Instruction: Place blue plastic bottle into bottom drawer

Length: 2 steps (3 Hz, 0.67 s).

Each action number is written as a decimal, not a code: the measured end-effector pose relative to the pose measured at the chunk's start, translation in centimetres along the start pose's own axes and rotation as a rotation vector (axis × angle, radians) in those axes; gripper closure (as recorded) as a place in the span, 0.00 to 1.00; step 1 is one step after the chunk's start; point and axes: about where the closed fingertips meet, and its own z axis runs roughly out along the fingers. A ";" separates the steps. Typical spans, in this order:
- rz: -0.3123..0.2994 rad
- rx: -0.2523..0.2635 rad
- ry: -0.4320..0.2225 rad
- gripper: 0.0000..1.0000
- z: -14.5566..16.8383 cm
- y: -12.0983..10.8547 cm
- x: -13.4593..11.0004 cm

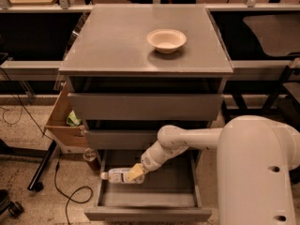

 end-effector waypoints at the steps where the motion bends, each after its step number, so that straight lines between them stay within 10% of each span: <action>1: 0.166 0.035 -0.075 1.00 2.5 -2.6 1.0; 2: 0.293 0.048 -0.138 1.00 5.8 -4.8 0.8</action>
Offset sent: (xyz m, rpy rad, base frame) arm 0.0299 0.0086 -0.1246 0.0155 0.1068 -0.4985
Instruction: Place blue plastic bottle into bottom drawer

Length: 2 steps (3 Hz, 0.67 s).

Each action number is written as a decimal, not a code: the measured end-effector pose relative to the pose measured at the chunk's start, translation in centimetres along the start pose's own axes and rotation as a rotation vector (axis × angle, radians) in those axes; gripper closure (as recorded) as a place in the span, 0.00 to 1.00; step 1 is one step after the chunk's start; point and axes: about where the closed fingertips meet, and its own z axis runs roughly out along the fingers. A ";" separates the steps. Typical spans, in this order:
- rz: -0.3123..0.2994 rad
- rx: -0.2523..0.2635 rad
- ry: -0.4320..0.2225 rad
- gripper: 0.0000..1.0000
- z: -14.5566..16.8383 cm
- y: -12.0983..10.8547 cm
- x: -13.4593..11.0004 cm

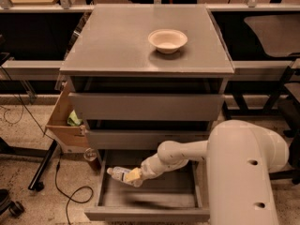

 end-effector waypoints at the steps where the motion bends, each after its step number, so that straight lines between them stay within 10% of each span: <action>1: 0.094 -0.011 -0.042 1.00 3.9 -2.3 -0.2; 2: 0.166 -0.012 -0.049 1.00 6.9 -4.5 0.0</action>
Offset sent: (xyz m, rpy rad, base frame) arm 0.0243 0.0079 -0.1258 0.0290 0.1182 -0.2343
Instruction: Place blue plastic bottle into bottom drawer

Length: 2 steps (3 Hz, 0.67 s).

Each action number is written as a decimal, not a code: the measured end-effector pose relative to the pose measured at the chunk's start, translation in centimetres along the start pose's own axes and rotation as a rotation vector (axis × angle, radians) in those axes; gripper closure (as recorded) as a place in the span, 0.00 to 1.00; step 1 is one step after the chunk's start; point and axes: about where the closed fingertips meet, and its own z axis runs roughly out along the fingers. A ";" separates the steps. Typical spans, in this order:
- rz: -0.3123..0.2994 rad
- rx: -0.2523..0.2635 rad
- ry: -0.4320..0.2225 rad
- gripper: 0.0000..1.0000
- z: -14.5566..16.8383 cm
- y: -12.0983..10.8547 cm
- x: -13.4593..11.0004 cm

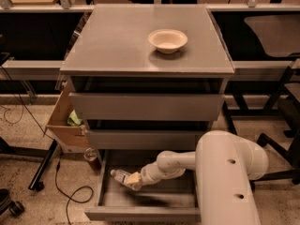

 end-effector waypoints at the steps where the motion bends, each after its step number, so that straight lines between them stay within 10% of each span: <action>1: 0.032 0.009 -0.015 0.82 1.8 -1.3 0.0; 2: 0.041 -0.002 -0.013 0.58 3.0 -2.0 0.0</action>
Offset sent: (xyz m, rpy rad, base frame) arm 0.0092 0.0046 -0.0500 0.0206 0.0236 -0.0463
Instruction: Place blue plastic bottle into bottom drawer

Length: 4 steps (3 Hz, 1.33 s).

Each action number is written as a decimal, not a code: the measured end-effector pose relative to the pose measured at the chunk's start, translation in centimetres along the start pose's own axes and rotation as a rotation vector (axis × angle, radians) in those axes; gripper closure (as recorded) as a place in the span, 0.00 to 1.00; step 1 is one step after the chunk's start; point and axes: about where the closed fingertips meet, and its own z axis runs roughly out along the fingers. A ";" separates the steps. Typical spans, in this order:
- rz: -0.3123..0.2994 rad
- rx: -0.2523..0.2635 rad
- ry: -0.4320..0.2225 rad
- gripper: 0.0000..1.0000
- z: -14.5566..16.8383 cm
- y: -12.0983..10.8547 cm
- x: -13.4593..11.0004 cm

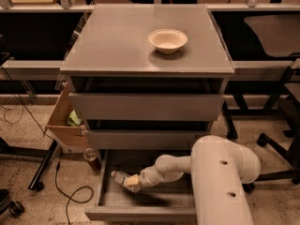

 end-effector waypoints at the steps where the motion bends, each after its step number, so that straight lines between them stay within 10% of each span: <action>1: -0.006 -0.013 0.014 0.35 0.6 -0.5 0.2; 2: -0.022 -0.022 0.027 0.11 0.8 -0.7 0.4; 4: -0.023 -0.023 0.028 0.00 0.8 -0.7 0.4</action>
Offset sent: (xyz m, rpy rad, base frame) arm 0.0003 -0.0047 -0.0128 0.0226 0.0035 0.0575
